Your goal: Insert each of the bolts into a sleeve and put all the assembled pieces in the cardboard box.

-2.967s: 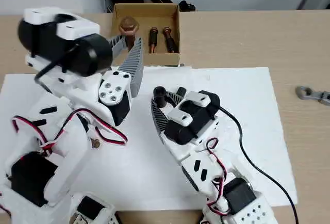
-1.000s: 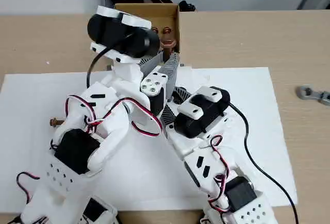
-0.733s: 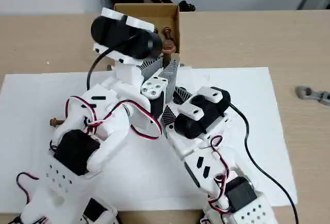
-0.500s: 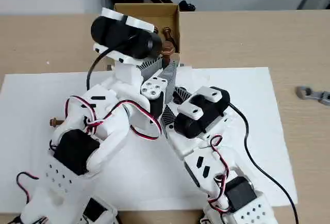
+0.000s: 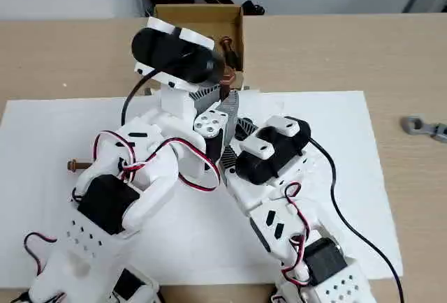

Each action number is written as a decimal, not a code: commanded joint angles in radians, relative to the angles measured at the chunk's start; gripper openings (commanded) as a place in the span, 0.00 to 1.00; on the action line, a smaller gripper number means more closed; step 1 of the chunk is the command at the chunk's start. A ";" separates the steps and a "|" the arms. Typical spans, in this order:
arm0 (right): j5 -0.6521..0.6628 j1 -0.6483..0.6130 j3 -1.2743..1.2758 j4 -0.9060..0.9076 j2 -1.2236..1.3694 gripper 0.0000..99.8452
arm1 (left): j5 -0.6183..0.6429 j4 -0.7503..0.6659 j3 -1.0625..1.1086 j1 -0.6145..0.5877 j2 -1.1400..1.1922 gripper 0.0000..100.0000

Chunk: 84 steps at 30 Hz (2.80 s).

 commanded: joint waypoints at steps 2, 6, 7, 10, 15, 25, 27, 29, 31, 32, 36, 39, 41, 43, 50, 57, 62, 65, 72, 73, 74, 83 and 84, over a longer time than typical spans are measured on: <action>-0.008 0.008 -0.020 -0.015 -0.019 0.00 | -0.002 -0.009 -0.004 -0.006 -0.006 0.01; -0.008 0.008 -0.020 -0.015 -0.019 0.00 | -0.002 -0.012 -0.019 -0.006 0.000 0.01; -0.008 0.008 -0.020 -0.015 -0.019 0.00 | 0.000 -0.012 -0.025 -0.006 0.002 0.03; -0.008 0.008 -0.020 -0.015 -0.019 0.00 | 0.006 -0.006 -0.028 -0.008 -0.003 0.09; -0.008 0.008 -0.020 -0.015 -0.019 0.00 | 0.006 0.049 -0.024 -0.008 0.003 0.11; -0.008 0.028 -0.026 -0.015 -0.010 0.00 | 0.008 0.058 -0.030 -0.129 -0.005 0.13; -0.008 0.044 -0.034 -0.015 -0.010 0.00 | 0.002 0.057 -0.033 -0.167 -0.006 0.13; -0.008 0.058 -0.057 -0.015 -0.008 0.00 | -0.002 0.057 -0.039 -0.201 -0.006 0.12; -0.005 0.071 -0.081 -0.013 0.010 0.00 | -0.002 0.052 -0.039 -0.249 0.000 0.10; -0.005 0.079 -0.103 -0.005 0.031 0.00 | -0.003 0.054 -0.038 -0.272 0.003 0.09; -0.006 0.096 -0.242 0.054 0.183 0.00 | -0.118 0.058 0.021 -0.348 -0.005 0.02; -0.006 0.096 -0.341 0.051 0.315 0.00 | -0.219 0.094 0.065 -0.371 0.002 0.01; -0.006 0.096 -0.400 0.051 0.410 0.00 | -0.264 0.115 0.119 -0.373 -0.003 0.01; -0.006 0.104 -0.460 0.051 0.512 0.00 | -0.296 0.124 0.176 -0.374 -0.006 0.01; -0.005 0.159 -0.707 -0.058 0.872 0.00 | -0.319 0.157 0.254 -0.376 -0.006 0.01; -0.008 0.176 -1.010 -0.090 1.241 0.00 | -0.319 0.152 0.243 -0.434 -0.006 0.01; -0.011 0.202 -1.234 -0.130 1.529 0.00 | -0.318 0.157 0.246 -0.528 -0.006 0.01; -0.008 0.213 -1.361 -0.176 1.690 0.00 | -0.315 0.157 0.246 -0.551 -0.006 0.01; -0.009 0.213 -1.593 -0.185 1.974 0.06 | -0.315 0.158 0.246 -0.554 -0.006 0.01; -0.017 0.213 -1.610 -0.185 2.003 0.09 | -0.315 0.158 0.246 -0.554 -0.006 0.01; -0.037 0.213 -1.622 -0.177 2.028 0.13 | -0.315 0.158 0.246 -0.554 -0.006 0.01; -0.114 0.214 -1.629 -0.176 2.123 0.20 | -0.313 0.153 0.246 -0.554 -0.006 0.01; -0.114 0.214 -1.629 -0.176 2.123 0.20 | -0.313 0.155 0.246 -0.554 -0.006 0.01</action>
